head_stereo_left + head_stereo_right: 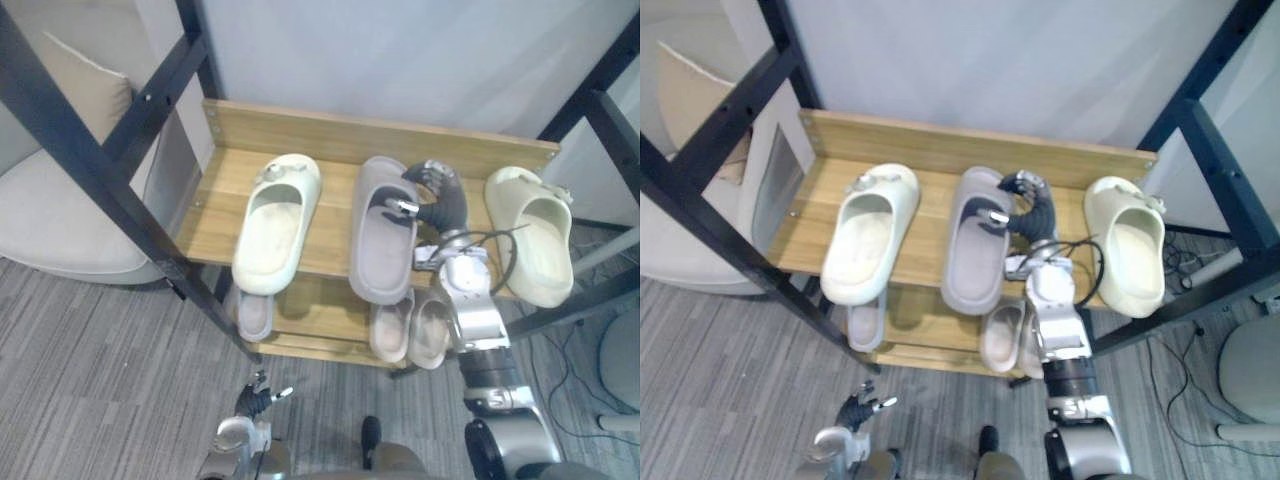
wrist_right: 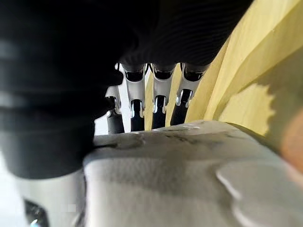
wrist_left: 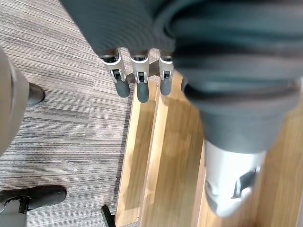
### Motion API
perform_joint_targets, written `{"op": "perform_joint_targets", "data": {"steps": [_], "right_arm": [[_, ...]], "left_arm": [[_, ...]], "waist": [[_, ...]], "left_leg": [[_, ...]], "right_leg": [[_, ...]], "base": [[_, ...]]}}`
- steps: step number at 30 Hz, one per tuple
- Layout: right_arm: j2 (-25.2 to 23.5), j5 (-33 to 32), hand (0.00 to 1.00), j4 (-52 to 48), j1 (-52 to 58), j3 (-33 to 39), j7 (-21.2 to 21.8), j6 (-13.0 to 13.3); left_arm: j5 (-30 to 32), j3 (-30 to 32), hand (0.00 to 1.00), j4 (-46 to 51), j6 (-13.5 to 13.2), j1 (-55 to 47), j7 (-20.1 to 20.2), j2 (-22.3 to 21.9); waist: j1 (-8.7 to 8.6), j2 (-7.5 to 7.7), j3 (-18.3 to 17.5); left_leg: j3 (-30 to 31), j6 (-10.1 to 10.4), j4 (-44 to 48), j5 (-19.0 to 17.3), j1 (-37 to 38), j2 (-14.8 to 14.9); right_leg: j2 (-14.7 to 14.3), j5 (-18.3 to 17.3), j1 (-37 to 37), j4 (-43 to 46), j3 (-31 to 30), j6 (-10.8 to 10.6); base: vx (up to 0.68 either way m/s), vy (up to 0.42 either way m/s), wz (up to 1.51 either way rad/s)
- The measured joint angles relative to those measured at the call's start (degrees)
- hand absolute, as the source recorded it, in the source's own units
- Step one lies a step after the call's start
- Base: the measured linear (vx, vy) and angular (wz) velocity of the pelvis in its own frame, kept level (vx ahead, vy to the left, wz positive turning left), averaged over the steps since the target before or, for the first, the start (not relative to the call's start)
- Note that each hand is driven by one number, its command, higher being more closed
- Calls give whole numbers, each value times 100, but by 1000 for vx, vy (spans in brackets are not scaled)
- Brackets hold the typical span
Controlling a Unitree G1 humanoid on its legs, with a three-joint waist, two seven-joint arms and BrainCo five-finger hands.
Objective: Organize the slippers on the shoe rack
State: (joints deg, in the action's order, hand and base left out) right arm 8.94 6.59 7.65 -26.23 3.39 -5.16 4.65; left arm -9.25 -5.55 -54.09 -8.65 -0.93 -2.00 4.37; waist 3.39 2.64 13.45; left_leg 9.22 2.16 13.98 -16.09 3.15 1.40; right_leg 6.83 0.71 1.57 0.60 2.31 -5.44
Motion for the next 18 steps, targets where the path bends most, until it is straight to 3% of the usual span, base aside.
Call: {"op": "perform_joint_targets", "data": {"steps": [18], "right_arm": [[-74,-330,100,-819,701,-8,86,170]], "left_arm": [[14,2,0,0,41,-38,4,21]], "waist": [[-32,24,-72]], "left_leg": [[52,1,8,4,83,6]], "right_leg": [[1,-1,63,36,-17,1]], "base": [[2,0,0]]}}
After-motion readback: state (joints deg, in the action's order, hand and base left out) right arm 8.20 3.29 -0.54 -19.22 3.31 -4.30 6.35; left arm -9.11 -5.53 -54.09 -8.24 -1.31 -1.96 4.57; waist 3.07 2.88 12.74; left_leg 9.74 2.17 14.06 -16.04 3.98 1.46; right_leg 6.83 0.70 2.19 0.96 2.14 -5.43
